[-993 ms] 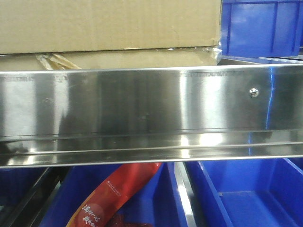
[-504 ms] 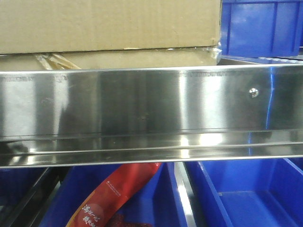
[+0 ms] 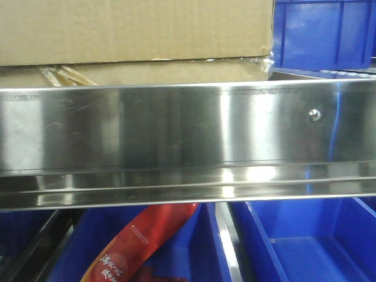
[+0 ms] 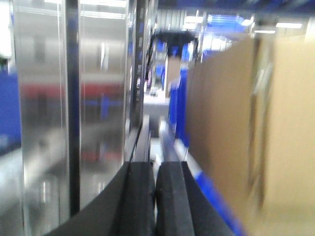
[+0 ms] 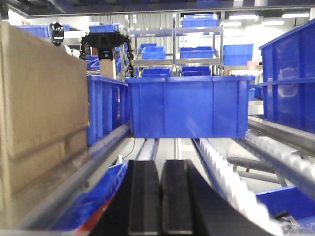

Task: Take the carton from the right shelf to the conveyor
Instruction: 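Reach both grippers to the sides of the brown carton on the shelf, then clamp the carton's side walls with both grippers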

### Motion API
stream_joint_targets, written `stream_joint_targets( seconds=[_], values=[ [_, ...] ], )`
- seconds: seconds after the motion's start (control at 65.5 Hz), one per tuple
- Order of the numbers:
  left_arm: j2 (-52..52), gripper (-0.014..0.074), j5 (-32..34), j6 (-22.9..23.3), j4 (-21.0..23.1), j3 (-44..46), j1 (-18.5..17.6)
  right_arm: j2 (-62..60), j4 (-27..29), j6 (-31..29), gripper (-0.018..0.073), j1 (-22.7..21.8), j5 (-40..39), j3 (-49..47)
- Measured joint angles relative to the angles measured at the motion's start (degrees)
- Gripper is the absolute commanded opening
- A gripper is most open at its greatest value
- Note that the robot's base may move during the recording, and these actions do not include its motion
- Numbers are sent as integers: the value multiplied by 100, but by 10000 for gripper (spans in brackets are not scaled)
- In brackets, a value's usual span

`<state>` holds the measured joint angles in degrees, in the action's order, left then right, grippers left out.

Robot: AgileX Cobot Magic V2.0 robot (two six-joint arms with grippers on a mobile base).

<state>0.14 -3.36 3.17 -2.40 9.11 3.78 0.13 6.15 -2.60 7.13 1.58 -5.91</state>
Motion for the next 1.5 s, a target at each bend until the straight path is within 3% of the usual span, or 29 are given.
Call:
stream_joint_targets(
  seconds=[0.061,0.122,0.244,0.351,0.565,0.749,0.963,1.085,1.222,1.36,1.497],
  values=[
    [49,36,-435,0,-64,525,0,-2,0,0,16,0,504,-543],
    [225,94,-807,0,-124,1123,0,77,11,0,142,0,867,-1093],
    [751,303,-1565,0,-147,2085,0,542,38,0,426,0,1263,-1955],
    [1255,431,-1845,0,-159,2605,0,1051,38,0,568,0,1325,-2400],
    [2201,463,-2399,-22,-76,3442,-186,2037,266,0,558,92,1755,-3157],
    [3190,463,-3350,-255,57,4660,-991,3238,420,0,558,514,2598,-4674],
    [4790,463,-4581,-317,156,6413,-1774,5016,444,0,558,1351,3997,-6721],
    [5696,463,-5120,-137,124,7365,-1854,6134,377,0,558,1608,5066,-7921],
    [6717,463,-5913,480,-357,8367,-1853,7331,101,125,558,1661,6089,-9220],
    [7487,463,-6370,880,-757,9118,-1853,8184,-82,260,558,1661,6645,-10346],
    [8067,463,-6484,1027,-846,9559,-1853,8872,-119,260,558,1749,6835,-11201]
  ],
)
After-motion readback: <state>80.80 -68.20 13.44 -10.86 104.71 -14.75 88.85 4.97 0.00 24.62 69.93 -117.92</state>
